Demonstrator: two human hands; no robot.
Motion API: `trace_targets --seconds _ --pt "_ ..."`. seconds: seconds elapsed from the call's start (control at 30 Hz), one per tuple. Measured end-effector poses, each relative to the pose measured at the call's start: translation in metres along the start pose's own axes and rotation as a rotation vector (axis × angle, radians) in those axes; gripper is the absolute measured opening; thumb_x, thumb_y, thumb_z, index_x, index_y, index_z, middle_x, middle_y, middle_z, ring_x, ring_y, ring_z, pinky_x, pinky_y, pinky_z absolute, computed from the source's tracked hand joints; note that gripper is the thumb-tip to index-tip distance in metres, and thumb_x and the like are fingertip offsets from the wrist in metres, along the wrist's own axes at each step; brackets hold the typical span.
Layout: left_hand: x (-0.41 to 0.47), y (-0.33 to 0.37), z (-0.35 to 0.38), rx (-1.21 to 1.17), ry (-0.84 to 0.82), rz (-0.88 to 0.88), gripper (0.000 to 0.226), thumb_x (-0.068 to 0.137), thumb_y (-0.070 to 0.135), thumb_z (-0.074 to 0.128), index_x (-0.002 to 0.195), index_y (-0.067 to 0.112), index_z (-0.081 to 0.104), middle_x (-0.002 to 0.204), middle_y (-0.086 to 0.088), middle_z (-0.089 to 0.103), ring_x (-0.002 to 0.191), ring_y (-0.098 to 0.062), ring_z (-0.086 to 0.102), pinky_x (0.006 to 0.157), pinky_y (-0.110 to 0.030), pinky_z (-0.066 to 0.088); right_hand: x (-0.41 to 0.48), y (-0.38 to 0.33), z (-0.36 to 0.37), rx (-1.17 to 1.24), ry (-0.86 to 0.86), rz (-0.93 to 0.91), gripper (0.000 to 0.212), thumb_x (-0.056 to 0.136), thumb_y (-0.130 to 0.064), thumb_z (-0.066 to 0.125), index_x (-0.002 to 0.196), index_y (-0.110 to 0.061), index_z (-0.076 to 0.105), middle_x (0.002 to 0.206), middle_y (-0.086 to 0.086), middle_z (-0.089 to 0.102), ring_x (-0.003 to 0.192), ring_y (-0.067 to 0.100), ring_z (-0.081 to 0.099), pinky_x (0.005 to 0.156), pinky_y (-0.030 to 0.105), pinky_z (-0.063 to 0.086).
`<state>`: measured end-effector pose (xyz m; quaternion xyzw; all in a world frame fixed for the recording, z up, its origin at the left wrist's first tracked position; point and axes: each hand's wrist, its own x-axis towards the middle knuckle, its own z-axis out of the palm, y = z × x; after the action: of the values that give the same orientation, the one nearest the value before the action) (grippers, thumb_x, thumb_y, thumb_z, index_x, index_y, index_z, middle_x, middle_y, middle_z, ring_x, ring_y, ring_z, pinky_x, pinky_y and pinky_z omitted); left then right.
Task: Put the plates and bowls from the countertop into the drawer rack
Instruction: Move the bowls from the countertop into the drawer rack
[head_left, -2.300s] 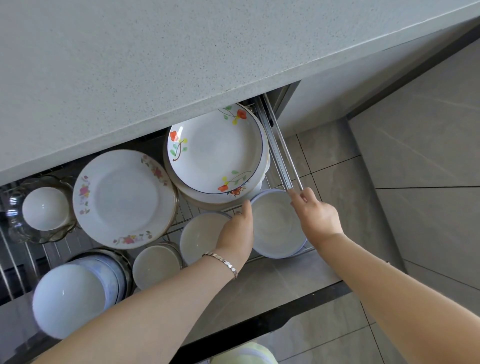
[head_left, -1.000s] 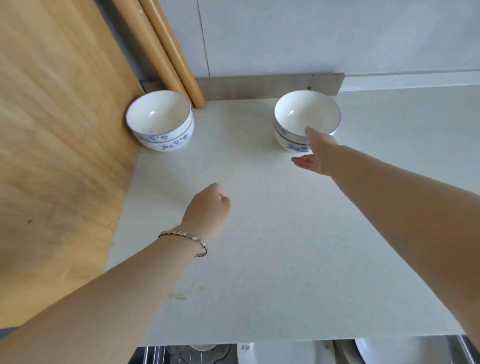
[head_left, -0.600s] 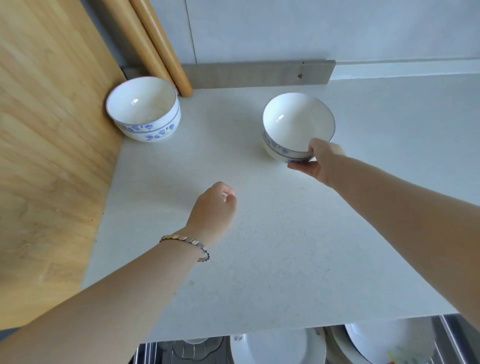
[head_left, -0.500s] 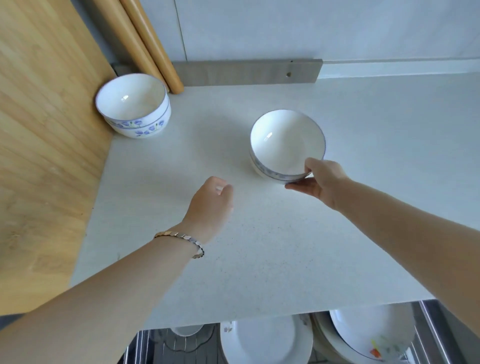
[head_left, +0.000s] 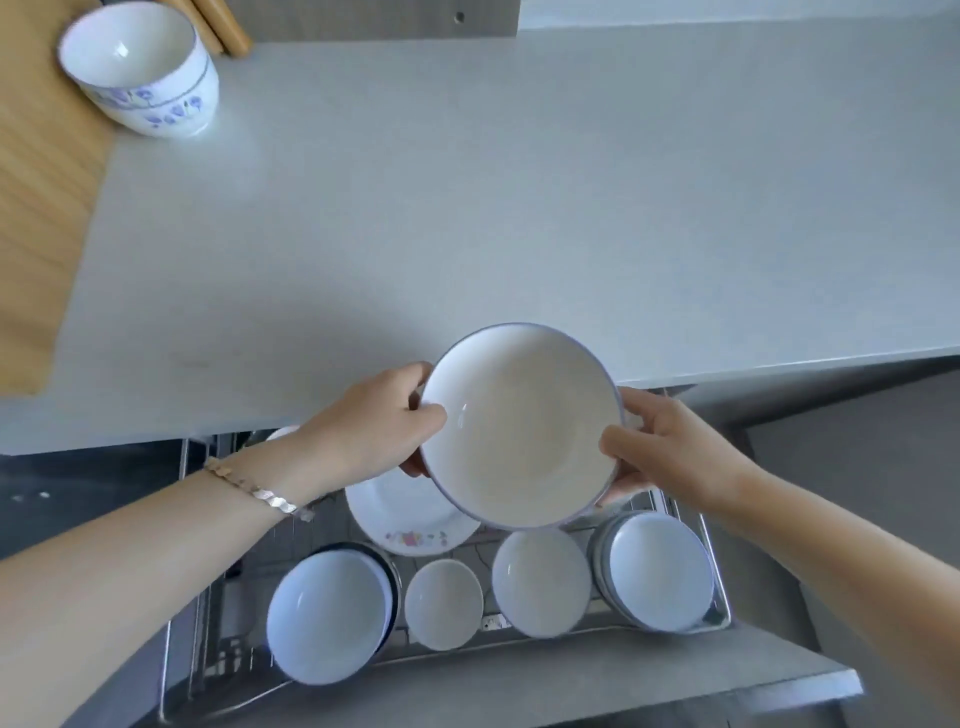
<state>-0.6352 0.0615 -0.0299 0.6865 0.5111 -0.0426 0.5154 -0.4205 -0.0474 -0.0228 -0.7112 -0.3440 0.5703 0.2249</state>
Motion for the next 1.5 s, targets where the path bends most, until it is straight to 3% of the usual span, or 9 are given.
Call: trace_targets --seconds 0.13,0.3,0.43,0.63,0.97,1.07,1.17,1.33,1.5 --pt "-0.013 -0.022 0.068 -0.002 -0.082 -0.089 0.016 0.089 0.011 0.044 0.086 0.022 0.054 0.078 -0.001 0.062 0.064 -0.013 0.063 0.055 -0.011 0.049 -0.018 0.064 0.009 -0.031 -0.046 0.089 0.038 0.085 0.000 0.042 0.098 -0.032 0.059 0.071 0.006 0.071 0.064 0.020 0.072 0.067 0.026 0.060" --pt "0.007 -0.069 0.145 -0.002 -0.179 -0.236 0.032 0.086 0.004 0.041 0.115 0.012 0.051 0.108 -0.012 0.062 0.090 -0.031 0.067 0.071 -0.044 0.060 0.005 0.149 0.042 -0.172 -0.038 0.261 0.045 0.084 -0.005 0.044 0.124 -0.025 0.051 0.080 0.001 0.061 0.084 0.025 0.066 0.080 0.029 0.054" --pt "0.031 -0.092 0.189 0.140 -0.201 -0.278 0.023 0.084 -0.001 0.040 0.102 0.007 0.050 0.111 -0.016 0.060 0.095 -0.029 0.060 0.074 -0.035 0.052 0.024 0.195 0.070 -0.182 0.001 0.415 0.042 0.086 -0.002 0.042 0.127 -0.009 0.046 0.095 0.007 0.053 0.087 0.027 0.053 0.054 0.024 0.045" --pt "0.062 -0.108 0.219 0.322 -0.253 -0.286 0.018 0.086 0.003 0.040 0.100 0.009 0.049 0.115 -0.016 0.058 0.105 -0.032 0.057 0.086 -0.037 0.045 0.037 0.231 0.092 -0.181 0.095 0.547 0.043 0.086 0.000 0.040 0.128 -0.007 0.040 0.109 0.016 0.056 0.089 0.028 0.049 0.073 0.033 0.044" --pt "0.073 -0.109 0.230 0.342 -0.294 -0.361 0.034 0.090 -0.001 0.039 0.122 0.001 0.048 0.127 -0.018 0.054 0.117 -0.032 0.054 0.092 -0.034 0.043 0.047 0.239 0.095 -0.275 0.122 0.660 0.013 0.086 0.005 0.041 0.081 0.000 0.052 0.095 0.022 0.060 0.079 0.030 0.052 0.066 0.029 0.043" --pt "0.076 -0.109 0.230 0.355 -0.296 -0.359 0.033 0.091 -0.001 0.039 0.122 0.002 0.047 0.127 -0.017 0.054 0.117 -0.031 0.054 0.091 -0.033 0.043 0.049 0.243 0.093 -0.276 0.130 0.665 0.018 0.086 0.002 0.042 0.071 -0.005 0.046 0.090 0.022 0.065 0.088 0.036 0.066 0.074 0.036 0.057" --pt "0.072 -0.107 0.231 0.341 -0.293 -0.357 0.037 0.092 0.001 0.037 0.128 0.004 0.043 0.130 -0.015 0.054 0.119 -0.030 0.052 0.092 -0.033 0.041 0.046 0.243 0.089 -0.376 0.094 0.672 0.030 0.091 -0.008 0.046 0.062 -0.010 0.039 0.074 0.011 0.055 0.079 0.029 0.059 0.055 0.024 0.049" --pt "0.061 -0.107 0.233 0.429 -0.275 -0.352 0.041 0.096 0.011 0.035 0.137 0.009 0.031 0.123 -0.013 0.059 0.113 -0.030 0.057 0.075 -0.030 0.036 0.042 0.225 0.084 -0.617 0.036 0.626 0.027 0.097 -0.021 0.040 0.109 -0.004 0.058 0.108 0.013 0.063 0.103 0.030 0.062 0.081 0.032 0.051" --pt "0.055 -0.099 0.202 0.284 -0.185 -0.284 0.033 0.096 0.018 0.037 0.126 0.007 0.044 0.112 -0.014 0.062 0.097 -0.028 0.059 0.077 -0.032 0.044 0.051 0.173 0.066 -0.803 0.014 0.468 0.033 0.095 -0.025 0.039 0.116 -0.007 0.056 0.117 0.010 0.062 0.108 0.028 0.060 0.075 0.028 0.044"
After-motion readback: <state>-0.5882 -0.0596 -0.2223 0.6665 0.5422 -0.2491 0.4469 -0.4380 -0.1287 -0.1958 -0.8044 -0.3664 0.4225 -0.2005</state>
